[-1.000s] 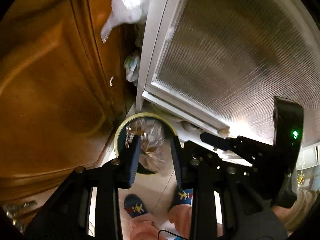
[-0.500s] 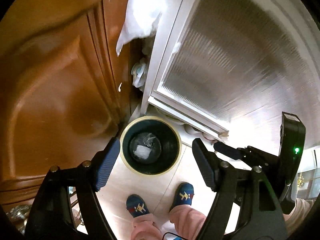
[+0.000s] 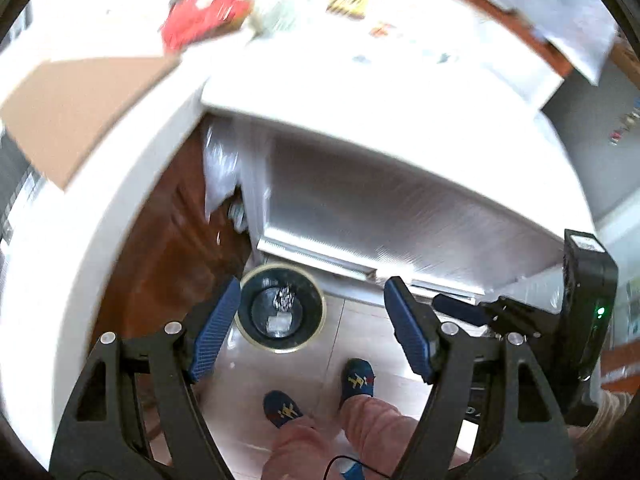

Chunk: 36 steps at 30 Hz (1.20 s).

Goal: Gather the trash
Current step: 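Raise both tools back over the table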

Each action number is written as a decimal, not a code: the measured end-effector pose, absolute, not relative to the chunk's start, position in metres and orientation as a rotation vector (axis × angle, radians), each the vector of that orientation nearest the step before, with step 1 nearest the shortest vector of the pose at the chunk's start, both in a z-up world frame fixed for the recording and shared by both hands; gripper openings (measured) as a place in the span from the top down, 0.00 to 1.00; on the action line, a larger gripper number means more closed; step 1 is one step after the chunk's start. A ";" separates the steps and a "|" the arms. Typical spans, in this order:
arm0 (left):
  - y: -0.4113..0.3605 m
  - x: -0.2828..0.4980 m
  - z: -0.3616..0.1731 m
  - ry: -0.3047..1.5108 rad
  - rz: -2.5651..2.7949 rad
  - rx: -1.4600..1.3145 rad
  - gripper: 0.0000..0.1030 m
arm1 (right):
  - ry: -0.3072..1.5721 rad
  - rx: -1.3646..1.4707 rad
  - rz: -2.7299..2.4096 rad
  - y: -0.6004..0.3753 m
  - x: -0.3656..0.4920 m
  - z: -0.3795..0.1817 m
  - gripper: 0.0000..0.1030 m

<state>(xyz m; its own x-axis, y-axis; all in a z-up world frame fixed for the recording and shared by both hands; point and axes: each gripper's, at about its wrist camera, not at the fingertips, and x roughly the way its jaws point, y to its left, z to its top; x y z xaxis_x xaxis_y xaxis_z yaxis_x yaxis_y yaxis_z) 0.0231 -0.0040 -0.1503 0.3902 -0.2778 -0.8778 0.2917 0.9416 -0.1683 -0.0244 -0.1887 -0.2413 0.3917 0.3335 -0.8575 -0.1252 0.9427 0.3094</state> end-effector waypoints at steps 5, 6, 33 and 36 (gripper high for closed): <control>-0.013 0.022 -0.093 1.057 -0.437 0.047 0.30 | 1.025 0.178 0.248 -0.202 -0.042 -0.170 0.42; -0.016 0.023 -0.083 1.045 -0.451 0.056 0.30 | 1.002 0.169 0.237 -0.203 -0.046 -0.157 0.42; -0.060 0.071 0.046 0.792 -0.477 0.085 0.30 | 0.702 0.105 0.111 -0.264 -0.004 0.019 0.36; -0.072 0.085 0.039 0.805 -0.444 0.089 0.30 | 0.720 0.114 0.135 -0.288 0.028 0.007 0.36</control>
<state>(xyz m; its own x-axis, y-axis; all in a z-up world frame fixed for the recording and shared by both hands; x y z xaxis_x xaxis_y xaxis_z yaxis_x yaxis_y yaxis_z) 0.0854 -0.0717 0.0388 0.6070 -0.3501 -0.7134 0.4166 0.9047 -0.0895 0.0284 -0.2883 0.0072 0.7438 0.1619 -0.6485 -0.0834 0.9851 0.1503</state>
